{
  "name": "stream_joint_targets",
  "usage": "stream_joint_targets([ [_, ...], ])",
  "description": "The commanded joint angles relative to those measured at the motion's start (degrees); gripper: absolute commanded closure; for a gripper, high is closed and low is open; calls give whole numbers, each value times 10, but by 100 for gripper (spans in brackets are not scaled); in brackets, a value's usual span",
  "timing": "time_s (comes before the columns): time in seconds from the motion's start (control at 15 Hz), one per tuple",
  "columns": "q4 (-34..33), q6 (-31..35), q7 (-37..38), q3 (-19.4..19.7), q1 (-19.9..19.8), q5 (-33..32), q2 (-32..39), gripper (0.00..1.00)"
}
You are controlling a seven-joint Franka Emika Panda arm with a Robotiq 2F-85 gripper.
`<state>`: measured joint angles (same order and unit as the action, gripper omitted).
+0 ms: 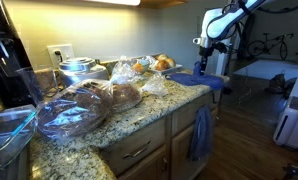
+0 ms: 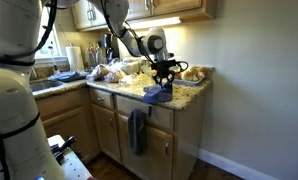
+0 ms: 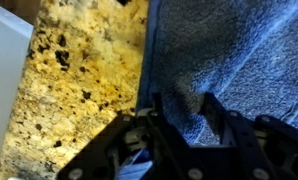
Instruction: Take the top towel, hang it on the hook and put it back on the counter
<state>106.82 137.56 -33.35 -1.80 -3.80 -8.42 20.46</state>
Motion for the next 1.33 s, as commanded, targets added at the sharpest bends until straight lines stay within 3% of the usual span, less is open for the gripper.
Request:
stream_joint_targets([
  [0.0, 1, 18, 41, 10, 7, -35, -9, 22],
  [0.2, -15, 8, 57, 4, -1, -13, -2, 3],
  [0.27, -17, 9, 63, 4, -1, -10, -3, 1],
  [0.8, -34, -30, 192, 21, 1, 19, 8, 0],
  [1.27, -52, -15, 287, 29, -10, 108, 45, 0],
])
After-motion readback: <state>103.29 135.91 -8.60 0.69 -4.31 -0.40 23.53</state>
